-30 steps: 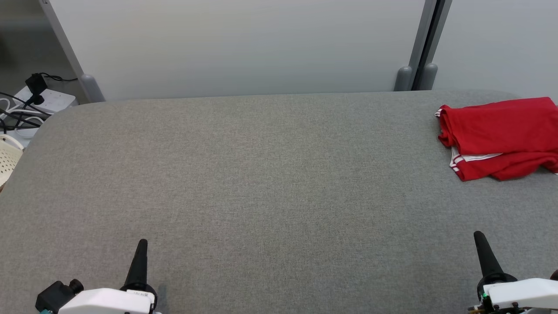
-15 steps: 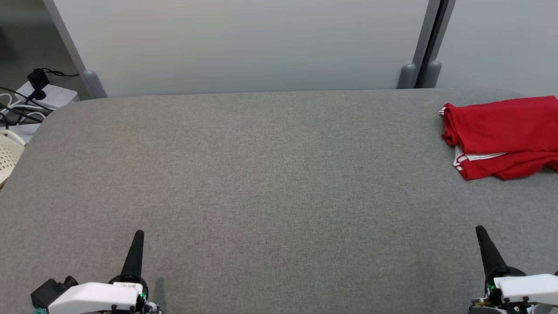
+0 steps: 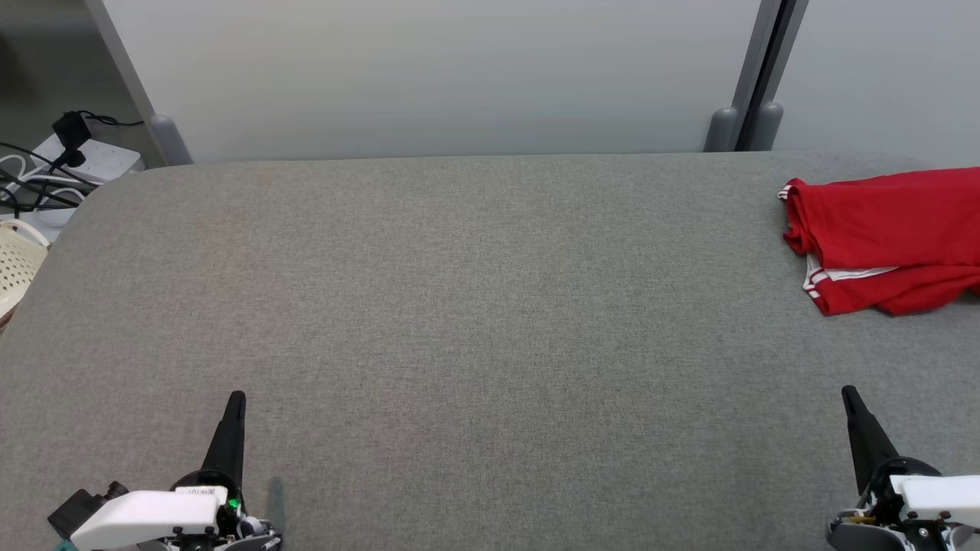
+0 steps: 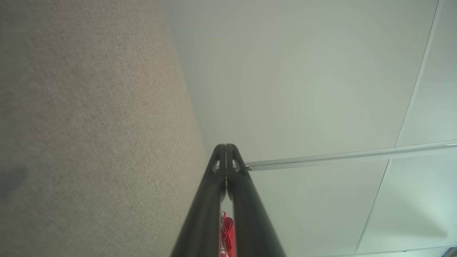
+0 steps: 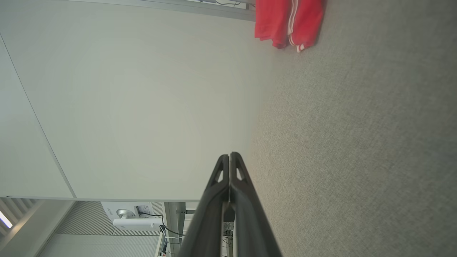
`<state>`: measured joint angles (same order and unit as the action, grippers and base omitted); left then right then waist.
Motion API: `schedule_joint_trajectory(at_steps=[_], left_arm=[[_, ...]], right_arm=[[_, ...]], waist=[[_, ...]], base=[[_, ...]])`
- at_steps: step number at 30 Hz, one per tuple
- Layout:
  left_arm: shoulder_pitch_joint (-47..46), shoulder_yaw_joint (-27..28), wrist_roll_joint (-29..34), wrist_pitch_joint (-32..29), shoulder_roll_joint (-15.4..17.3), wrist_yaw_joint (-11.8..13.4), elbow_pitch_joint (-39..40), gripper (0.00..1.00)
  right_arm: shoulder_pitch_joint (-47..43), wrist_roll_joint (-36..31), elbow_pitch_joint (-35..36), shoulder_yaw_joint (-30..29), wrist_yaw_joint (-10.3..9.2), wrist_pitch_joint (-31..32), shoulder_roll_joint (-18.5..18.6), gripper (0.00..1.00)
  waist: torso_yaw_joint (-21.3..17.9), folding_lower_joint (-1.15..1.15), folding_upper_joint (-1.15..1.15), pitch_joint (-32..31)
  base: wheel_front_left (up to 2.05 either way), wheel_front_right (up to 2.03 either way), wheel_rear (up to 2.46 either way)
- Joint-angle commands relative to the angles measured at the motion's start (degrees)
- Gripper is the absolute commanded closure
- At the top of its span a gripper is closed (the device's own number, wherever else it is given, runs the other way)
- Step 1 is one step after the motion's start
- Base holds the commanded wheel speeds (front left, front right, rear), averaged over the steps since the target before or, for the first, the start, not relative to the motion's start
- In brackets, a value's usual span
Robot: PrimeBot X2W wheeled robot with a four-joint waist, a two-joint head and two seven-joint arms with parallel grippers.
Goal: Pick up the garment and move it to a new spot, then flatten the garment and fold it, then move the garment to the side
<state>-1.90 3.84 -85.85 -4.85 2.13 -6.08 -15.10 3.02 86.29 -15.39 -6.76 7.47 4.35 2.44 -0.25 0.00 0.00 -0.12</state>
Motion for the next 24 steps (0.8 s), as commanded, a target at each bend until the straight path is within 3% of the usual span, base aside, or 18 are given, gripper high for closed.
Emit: schedule_joint_trajectory(at_steps=[1,7,24], left_arm=[[-3.6,2.1,-2.0,-0.6,0.7,-0.8,1.2,1.0],[-4.3,2.7,-6.2,-1.6,0.8,-1.4,1.0,1.0],[-4.3,2.7,-6.3,-1.6,0.8,-1.4,1.0,1.0]], right_arm=[[2.7,2.0,1.4,0.8,0.02,1.0,0.6,1.0],[3.1,5.8,1.4,0.4,0.02,2.0,0.6,1.0],[3.2,5.9,1.4,0.3,0.02,2.1,0.5,1.0]], waist=[[0.1,0.0,0.0,0.1],[0.2,0.0,0.0,0.3],[0.3,0.0,0.0,0.3]], base=[[0.0,0.0,0.0],[0.0,0.0,0.0],[0.0,0.0,0.0]])
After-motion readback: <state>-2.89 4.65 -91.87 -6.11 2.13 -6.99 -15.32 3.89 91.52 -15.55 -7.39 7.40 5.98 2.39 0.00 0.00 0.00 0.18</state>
